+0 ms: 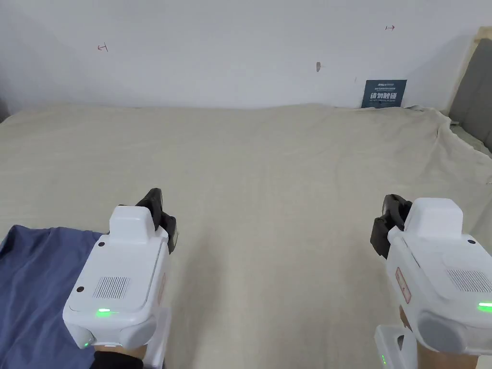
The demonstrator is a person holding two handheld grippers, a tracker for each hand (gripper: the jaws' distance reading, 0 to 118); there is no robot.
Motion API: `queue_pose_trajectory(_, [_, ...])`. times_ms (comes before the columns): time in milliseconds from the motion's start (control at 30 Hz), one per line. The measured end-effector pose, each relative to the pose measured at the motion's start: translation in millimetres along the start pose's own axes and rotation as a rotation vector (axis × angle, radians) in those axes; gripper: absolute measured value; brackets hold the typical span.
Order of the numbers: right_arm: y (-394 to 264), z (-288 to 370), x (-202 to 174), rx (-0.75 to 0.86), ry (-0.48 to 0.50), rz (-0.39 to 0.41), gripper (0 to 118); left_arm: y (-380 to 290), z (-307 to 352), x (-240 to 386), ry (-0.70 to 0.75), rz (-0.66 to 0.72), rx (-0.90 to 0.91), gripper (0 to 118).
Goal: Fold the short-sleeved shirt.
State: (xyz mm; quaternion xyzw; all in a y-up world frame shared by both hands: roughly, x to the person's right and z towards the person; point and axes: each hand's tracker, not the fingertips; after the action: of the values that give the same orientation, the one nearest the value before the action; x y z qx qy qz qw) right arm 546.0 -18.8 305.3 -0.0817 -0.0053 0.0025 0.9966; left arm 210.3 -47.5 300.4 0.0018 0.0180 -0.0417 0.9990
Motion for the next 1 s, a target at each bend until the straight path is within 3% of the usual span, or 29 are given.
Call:
queue_pose_trajectory(500, [7, -3, -18, 0.017, 0.047, 0.028, 2, 4, 6, -17, 0.041, 0.008, 0.009, 0])
queue_pose_trajectory(700, [15, -14, -56, 0.035, 0.139, 0.036, 2, 5, 23, -54, 0.131, -0.002, 0.006, 0])
queue_pose_trajectory(1000, [20, -24, -145, 0.041, 0.338, 0.052, 2, 4, 69, -134, 0.335, -0.01, -0.008, 0])
